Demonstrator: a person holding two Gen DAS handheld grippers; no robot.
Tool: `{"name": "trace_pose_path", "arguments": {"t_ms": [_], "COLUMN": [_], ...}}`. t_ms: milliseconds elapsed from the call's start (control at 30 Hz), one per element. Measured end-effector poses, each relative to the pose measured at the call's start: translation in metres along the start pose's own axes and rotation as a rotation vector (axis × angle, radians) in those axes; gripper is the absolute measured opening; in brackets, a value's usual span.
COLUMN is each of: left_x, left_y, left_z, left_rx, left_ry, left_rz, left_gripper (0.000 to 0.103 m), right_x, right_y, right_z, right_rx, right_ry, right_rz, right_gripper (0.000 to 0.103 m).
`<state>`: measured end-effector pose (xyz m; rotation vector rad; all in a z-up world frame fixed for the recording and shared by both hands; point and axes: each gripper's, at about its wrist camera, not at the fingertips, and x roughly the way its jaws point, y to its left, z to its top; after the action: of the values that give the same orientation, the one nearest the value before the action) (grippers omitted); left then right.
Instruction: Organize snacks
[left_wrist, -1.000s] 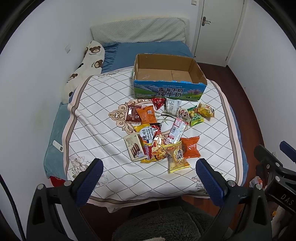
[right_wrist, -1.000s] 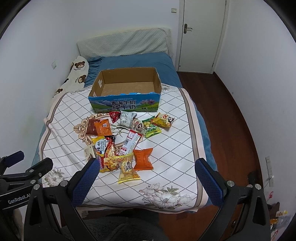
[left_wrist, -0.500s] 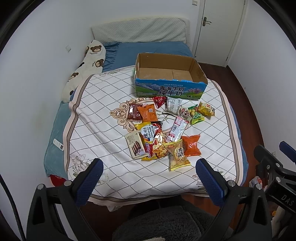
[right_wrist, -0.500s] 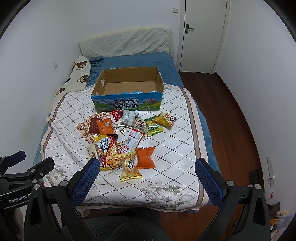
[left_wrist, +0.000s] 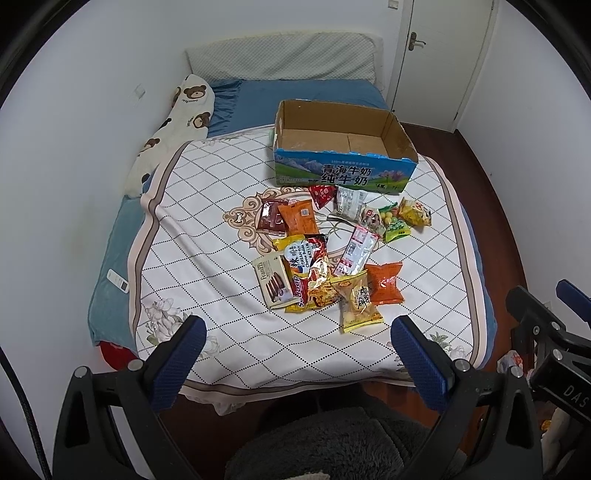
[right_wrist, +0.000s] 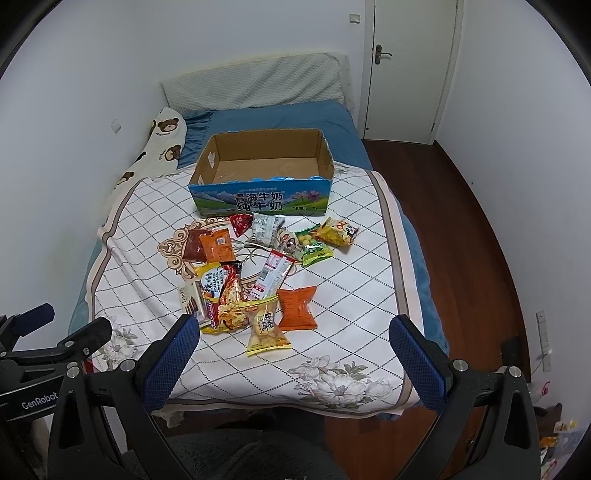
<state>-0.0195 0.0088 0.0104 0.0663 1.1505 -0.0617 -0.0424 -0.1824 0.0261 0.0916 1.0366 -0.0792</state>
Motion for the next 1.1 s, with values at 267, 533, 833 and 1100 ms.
{"name": "trace_pose_path", "arguments": {"t_ms": [267, 533, 833, 1100], "left_x": [0.0, -0.001, 0.009, 0.087], "left_y": [0.001, 0.003, 0.008, 0.046], "left_z": [-0.002, -0.006, -0.006, 0.011], "left_rx": [-0.001, -0.004, -0.023, -0.097], "left_ry": [0.0, 0.001, 0.017, 0.125], "left_rz": [-0.001, -0.005, 0.002, 0.068], "left_gripper": [0.102, 0.102, 0.102, 0.102], "right_x": [-0.001, -0.002, 0.004, 0.067], "right_y": [0.0, 0.001, 0.0, -0.004], "right_z": [-0.001, -0.002, -0.004, 0.001], "right_rx": [0.002, 0.004, 0.025, 0.088], "right_ry": [-0.003, 0.0, 0.014, 0.097], "right_rz": [-0.001, 0.006, 0.026, 0.083], "right_gripper": [0.103, 0.103, 0.103, 0.103]}}
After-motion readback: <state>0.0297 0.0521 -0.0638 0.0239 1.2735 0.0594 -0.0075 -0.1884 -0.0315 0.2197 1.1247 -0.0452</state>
